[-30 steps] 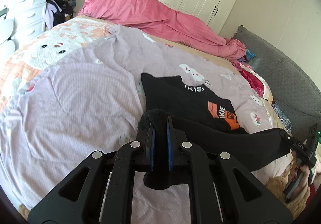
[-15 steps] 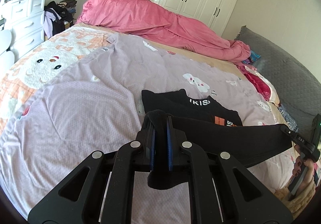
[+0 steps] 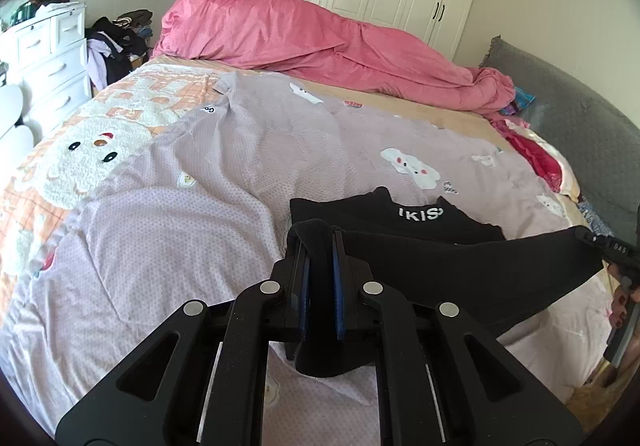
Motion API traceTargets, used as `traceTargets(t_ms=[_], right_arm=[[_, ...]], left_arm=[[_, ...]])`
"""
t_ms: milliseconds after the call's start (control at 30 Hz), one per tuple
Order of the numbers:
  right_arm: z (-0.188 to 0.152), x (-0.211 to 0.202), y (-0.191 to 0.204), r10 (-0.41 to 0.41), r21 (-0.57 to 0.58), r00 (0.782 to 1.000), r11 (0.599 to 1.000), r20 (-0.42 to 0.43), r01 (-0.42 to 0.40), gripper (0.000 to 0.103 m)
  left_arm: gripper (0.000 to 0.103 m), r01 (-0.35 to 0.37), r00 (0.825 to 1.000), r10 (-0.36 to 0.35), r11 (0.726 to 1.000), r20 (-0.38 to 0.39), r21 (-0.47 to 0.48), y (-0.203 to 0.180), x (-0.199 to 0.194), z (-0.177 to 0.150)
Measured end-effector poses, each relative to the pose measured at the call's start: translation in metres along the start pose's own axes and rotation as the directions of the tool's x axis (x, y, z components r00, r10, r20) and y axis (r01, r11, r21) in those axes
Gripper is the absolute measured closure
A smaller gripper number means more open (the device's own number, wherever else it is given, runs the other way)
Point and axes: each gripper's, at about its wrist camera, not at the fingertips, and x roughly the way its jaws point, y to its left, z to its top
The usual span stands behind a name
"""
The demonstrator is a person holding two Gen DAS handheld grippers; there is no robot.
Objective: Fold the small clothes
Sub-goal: 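Lift the hem with both grippers and fold it toward the collar, then open both grippers to release the hem on the shirt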
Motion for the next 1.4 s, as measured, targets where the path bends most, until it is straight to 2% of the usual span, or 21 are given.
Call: traceTargets(t_ms=[267, 633, 800, 833, 867, 933, 1100, 1233, 1300, 1367, 1400], right_arm=[[-0.005, 0.032, -0.002, -0.043, -0.005, 0.999, 0.999, -0.011, 0.043, 0.094], [-0.015, 0.073, -0.021, -0.071, 0.014, 0.995, 0.997, -0.069, 0.072, 0.094], [-0.019, 0.085, -0.022, -0.091, 0.004, 0.991, 0.996, -0.096, 0.092, 0.090], [-0.020, 0.085, -0.022, -0.094, 0.002, 0.990, 0.995, -0.100, 0.095, 0.085], [-0.020, 0.084, -0.023, -0.101, 0.002, 0.990, 0.995, -0.098, 0.101, 0.071], [-0.020, 0.077, -0.024, -0.124, -0.001, 0.989, 0.992, -0.076, 0.124, 0.056], [-0.022, 0.055, -0.025, -0.111, -0.008, 0.994, 0.994, -0.026, 0.111, 0.056], [-0.029, 0.030, -0.010, -0.063, -0.080, 0.998, 0.995, 0.027, 0.065, 0.056], [-0.033, 0.022, 0.003, -0.029, -0.148, 0.999, 0.988, 0.026, 0.033, 0.065], [-0.040, 0.016, 0.022, 0.021, -0.243, 1.000, 0.970, 0.010, -0.018, 0.079], [-0.043, 0.015, 0.030, 0.036, -0.276, 0.999, 0.961, 0.003, -0.034, 0.081]], left_arm=[[0.099, -0.027, 0.999, 0.026, 1.000, -0.028, -0.011, 0.004, 0.030, 0.000], [0.099, -0.084, 0.994, 0.083, 0.996, -0.077, -0.018, 0.013, 0.078, -0.015], [0.089, -0.110, 0.991, 0.108, 0.994, -0.079, -0.022, 0.017, 0.083, -0.019], [0.085, -0.109, 0.991, 0.107, 0.994, -0.075, -0.025, 0.018, 0.081, -0.020], [0.084, -0.108, 0.992, 0.106, 0.994, -0.072, -0.030, 0.019, 0.079, -0.020], [0.078, -0.107, 0.993, 0.105, 0.994, -0.057, -0.037, 0.021, 0.072, -0.019], [0.076, -0.112, 0.994, 0.112, 0.993, -0.001, -0.044, 0.021, 0.046, -0.019], [0.076, -0.107, 0.993, 0.108, 0.994, 0.041, -0.007, 0.011, 0.021, -0.022], [0.076, -0.127, 0.991, 0.126, 0.991, 0.053, 0.031, 0.004, 0.011, -0.027], [0.076, -0.105, 0.994, 0.104, 0.993, 0.030, 0.052, -0.002, 0.007, -0.034], [0.076, -0.090, 0.996, 0.090, 0.994, 0.010, 0.069, -0.006, 0.008, -0.039]])
